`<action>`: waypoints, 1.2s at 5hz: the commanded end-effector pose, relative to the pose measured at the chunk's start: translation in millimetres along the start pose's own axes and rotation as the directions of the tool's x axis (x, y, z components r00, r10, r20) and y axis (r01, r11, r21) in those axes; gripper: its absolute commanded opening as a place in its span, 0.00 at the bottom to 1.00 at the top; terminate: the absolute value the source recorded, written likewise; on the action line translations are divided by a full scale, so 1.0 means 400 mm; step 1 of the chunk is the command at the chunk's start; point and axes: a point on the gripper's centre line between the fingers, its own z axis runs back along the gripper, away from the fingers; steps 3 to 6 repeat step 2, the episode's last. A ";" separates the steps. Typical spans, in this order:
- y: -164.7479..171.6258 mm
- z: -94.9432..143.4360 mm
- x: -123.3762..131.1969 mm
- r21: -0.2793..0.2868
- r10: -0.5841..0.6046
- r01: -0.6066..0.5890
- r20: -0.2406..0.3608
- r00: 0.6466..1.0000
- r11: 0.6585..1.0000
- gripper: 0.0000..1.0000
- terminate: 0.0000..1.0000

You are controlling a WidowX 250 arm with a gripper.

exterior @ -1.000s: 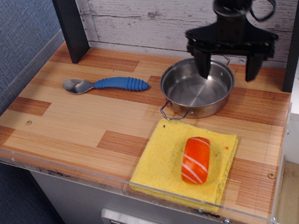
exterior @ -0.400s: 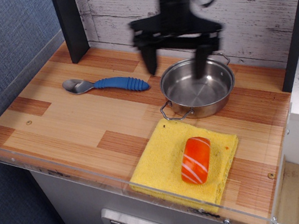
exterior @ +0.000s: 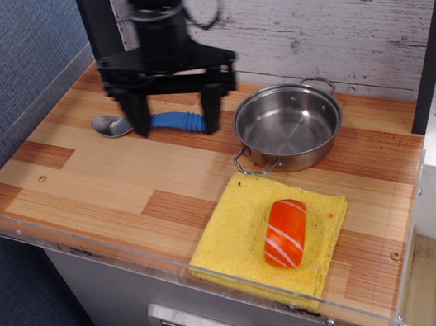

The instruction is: Move the pot so it's under the spoon.

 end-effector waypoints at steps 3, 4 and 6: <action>0.055 0.021 -0.011 0.029 0.060 -0.063 0.086 0.994 0.998 1.00 1.00; 0.055 0.021 -0.011 0.029 0.060 -0.063 0.086 0.994 0.998 1.00 1.00; 0.055 0.021 -0.011 0.029 0.060 -0.063 0.086 0.994 0.998 1.00 1.00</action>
